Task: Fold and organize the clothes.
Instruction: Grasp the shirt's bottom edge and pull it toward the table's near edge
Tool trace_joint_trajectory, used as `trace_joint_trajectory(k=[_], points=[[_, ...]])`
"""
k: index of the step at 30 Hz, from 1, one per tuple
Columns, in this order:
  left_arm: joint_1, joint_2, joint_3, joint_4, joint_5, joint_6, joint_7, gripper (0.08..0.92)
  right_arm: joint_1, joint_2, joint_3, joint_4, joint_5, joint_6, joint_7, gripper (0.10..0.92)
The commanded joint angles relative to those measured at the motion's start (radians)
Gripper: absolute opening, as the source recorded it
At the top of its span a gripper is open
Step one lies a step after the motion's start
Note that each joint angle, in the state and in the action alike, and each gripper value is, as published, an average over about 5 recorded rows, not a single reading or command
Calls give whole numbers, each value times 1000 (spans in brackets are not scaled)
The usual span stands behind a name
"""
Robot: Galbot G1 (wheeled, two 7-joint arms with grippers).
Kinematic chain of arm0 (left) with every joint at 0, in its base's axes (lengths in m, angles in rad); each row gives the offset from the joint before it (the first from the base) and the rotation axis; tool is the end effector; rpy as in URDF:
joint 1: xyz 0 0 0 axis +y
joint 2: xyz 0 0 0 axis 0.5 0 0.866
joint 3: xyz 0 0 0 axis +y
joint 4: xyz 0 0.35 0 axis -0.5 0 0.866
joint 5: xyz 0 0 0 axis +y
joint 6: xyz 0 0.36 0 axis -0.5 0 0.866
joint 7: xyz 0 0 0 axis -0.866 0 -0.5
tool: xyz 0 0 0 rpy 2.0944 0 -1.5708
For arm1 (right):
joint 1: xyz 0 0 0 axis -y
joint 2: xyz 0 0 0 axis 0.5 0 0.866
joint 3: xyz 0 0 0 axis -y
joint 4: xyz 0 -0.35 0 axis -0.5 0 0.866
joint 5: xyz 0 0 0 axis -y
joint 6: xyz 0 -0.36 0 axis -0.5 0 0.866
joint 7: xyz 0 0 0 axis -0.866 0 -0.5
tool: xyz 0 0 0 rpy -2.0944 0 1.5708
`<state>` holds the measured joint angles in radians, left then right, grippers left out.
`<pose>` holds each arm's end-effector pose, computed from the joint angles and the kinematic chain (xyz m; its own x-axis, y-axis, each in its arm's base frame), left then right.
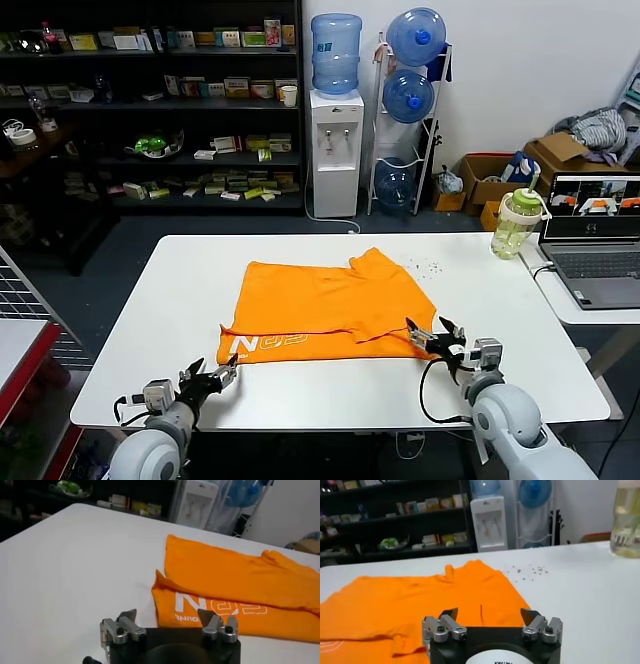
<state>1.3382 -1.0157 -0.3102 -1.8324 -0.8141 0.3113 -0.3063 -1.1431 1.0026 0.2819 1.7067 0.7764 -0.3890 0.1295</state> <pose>0.2518 0.0728 -0.3438 -0.8474 0.0918 0.5229 -0.0168 0.9798 -0.1992 0.3160 -0.0901 -0.3316 -0.8457 -0.2091 0.4910 -0.1321 0.9734 0.1869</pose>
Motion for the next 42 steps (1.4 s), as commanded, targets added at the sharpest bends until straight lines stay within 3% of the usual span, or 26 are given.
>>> trace_joint_trajectory(k=[1, 15, 21, 38, 42], points=[[-15, 16, 0, 5, -44, 35, -5, 823, -12, -24, 10, 14, 106, -127, 20, 823], [-62, 3, 33, 45, -41, 36, -9, 823, -6, -15, 5, 19, 141, -158, 62, 814], [-68, 5, 45, 44, -37, 34, -8, 789, -2, -13, 3, 19, 144, -143, 62, 683], [-62, -3, 51, 42, -19, 28, 0, 343, -17, -30, 11, 41, 154, -124, 67, 192], [-60, 3, 45, 23, -21, 27, -3, 222, -35, -46, 24, 73, 172, -102, 72, 124]])
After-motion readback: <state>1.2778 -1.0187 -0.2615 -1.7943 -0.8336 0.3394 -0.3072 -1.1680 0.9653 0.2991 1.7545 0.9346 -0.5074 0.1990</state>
